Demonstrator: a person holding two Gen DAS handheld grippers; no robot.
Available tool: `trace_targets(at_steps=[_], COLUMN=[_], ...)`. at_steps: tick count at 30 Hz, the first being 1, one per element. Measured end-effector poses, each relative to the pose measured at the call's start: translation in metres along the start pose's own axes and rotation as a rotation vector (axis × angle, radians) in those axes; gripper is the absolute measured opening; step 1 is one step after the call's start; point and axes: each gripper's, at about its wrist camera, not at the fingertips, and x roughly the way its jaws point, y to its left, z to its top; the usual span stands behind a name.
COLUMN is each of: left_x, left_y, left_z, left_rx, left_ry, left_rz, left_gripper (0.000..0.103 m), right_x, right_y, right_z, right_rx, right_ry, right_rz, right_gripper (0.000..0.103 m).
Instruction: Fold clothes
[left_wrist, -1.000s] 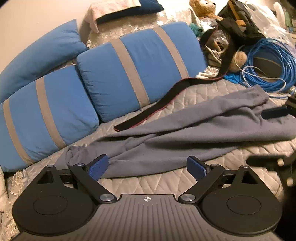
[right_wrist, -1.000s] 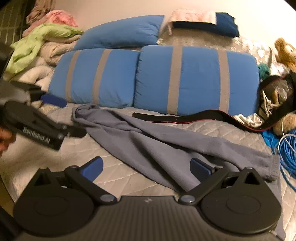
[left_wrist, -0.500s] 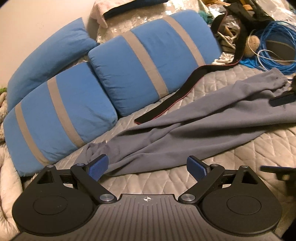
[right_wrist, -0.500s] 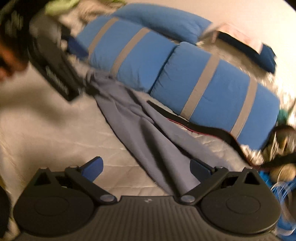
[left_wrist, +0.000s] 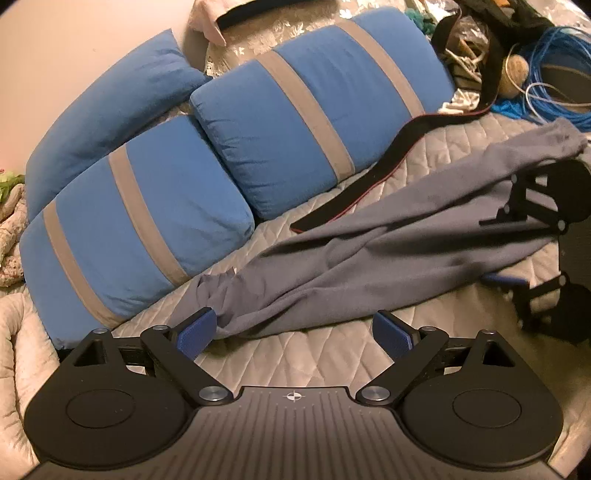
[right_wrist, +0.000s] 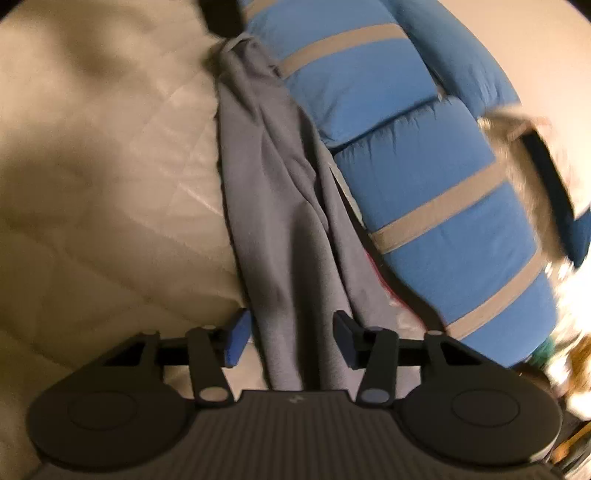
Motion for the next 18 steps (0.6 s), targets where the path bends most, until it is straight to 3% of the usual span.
trace_targets(at_steps=[3,6,8,13,18], left_x=[0.006,0.012,0.015,0.016,0.019], left_y=[0.002,0.002,0.001,-0.012,-0.043], left_z=[-0.003,-0.006,-0.008,-0.015,-0.027], left_rx=[0.005,0.017,0.036,0.141,0.371], left_ry=[0.015,0.033,0.032,0.01,-0.047], left_rz=[-0.006,-0.005,-0.008,0.007,0.068], left_gripper=[0.093,0.093,0.093,0.093,0.093], right_x=[0.007,0.014,0.015,-0.002,-0.029], right_y=[0.006,0.011,0.013,0.003,-0.012], right_z=[0.0,0.0,0.0,0.0,-0.004], right_rx=[-0.06,-0.104,-0.106,-0.033,0.095], right_ry=[0.012,0.019,0.016,-0.038,-0.105], right_rz=[-0.014,0.0,0.021,0.043,0.104], right_gripper=[0.05,0.03,0.006,0.003,0.003])
